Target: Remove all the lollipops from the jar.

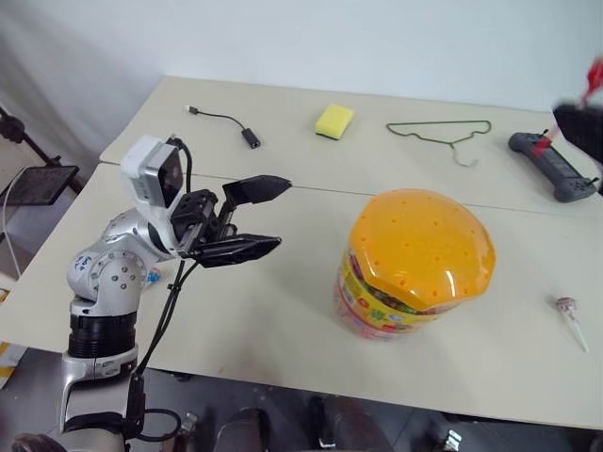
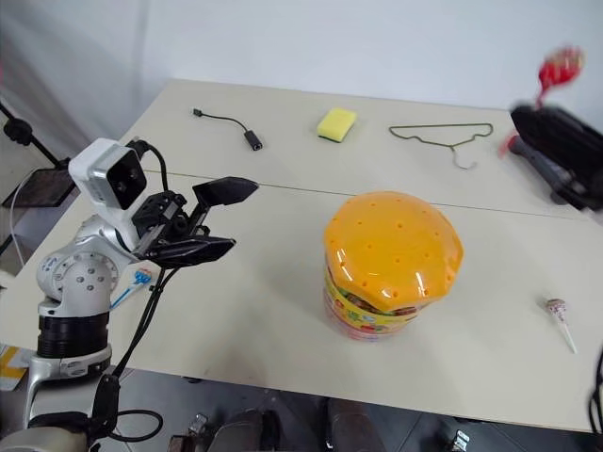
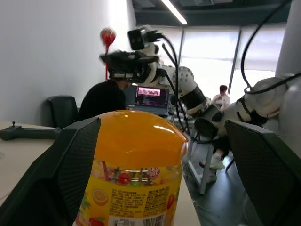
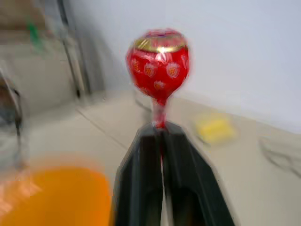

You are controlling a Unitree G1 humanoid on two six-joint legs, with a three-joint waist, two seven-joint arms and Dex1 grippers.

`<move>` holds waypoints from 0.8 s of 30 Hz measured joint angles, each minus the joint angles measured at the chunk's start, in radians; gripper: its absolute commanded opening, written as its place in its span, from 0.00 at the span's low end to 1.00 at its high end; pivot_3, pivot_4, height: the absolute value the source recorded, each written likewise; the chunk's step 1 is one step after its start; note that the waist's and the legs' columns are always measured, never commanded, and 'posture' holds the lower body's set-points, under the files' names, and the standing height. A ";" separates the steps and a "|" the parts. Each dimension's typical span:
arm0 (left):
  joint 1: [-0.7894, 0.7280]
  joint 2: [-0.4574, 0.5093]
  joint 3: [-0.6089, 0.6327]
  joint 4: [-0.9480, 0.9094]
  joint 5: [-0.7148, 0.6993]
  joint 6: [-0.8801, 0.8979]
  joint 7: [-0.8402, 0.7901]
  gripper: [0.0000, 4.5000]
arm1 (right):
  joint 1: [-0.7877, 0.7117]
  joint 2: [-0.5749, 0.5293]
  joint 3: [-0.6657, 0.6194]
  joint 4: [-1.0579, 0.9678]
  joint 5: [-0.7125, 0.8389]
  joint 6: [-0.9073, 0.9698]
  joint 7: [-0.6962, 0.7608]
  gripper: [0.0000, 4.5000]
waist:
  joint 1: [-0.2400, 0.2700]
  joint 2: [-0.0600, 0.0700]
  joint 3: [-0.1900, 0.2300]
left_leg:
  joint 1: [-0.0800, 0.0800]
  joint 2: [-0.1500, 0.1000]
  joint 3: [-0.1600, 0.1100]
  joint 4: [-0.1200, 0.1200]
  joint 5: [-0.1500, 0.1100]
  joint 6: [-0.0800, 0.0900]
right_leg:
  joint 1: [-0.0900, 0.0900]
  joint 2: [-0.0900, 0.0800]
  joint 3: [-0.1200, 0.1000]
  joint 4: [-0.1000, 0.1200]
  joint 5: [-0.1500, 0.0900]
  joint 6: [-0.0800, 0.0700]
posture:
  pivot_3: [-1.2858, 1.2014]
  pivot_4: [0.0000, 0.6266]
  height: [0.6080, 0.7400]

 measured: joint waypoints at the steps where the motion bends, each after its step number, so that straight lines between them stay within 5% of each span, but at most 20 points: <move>1: 0.001 0.009 -0.011 0.006 0.025 -0.026 -0.026 1.00 | 0.062 -0.004 -0.020 0.036 -0.070 -0.002 0.011 0.01 | 0.000 0.000 0.000 | 0.000 -0.001 0.001 0.000 0.000 0.000 | 0.000 0.000 0.001 0.000 0.000 0.000 | 0.52 0.24 1.00; 6: -0.002 0.024 -0.048 0.026 0.046 -0.047 -0.109 1.00 | 0.321 0.001 -0.022 0.037 -0.359 -0.067 0.033 0.01 | -0.019 0.002 0.000 | 0.002 -0.001 0.003 0.001 0.000 0.001 | 0.000 0.000 0.004 0.003 0.000 0.002 | 0.52 0.24 1.00; 14: 0.004 0.032 -0.045 0.019 0.049 -0.041 -0.093 1.00 | 0.398 0.126 0.101 0.001 -0.520 -0.128 0.006 0.01 | -0.028 0.003 0.000 | 0.004 -0.001 0.001 0.001 0.003 0.000 | 0.001 0.001 0.004 0.008 0.000 0.002 | 0.52 0.24 1.00; 18: 0.018 0.047 -0.034 0.006 0.048 -0.034 -0.067 1.00 | 0.419 0.183 0.103 0.021 -0.543 -0.132 0.009 0.21 | -0.025 0.003 0.000 | 0.004 -0.001 0.001 0.001 0.003 0.000 | 0.001 0.001 0.004 0.008 0.000 0.002 | 0.52 0.24 1.00; 24: 0.064 0.049 0.001 0.001 0.102 -0.099 -0.002 1.00 | 0.410 0.288 0.016 0.026 -0.511 -0.267 0.077 0.67 | -0.026 0.003 0.000 | 0.005 -0.001 0.001 0.000 0.003 -0.001 | 0.001 0.001 0.004 0.008 0.000 0.002 | 0.52 0.24 1.00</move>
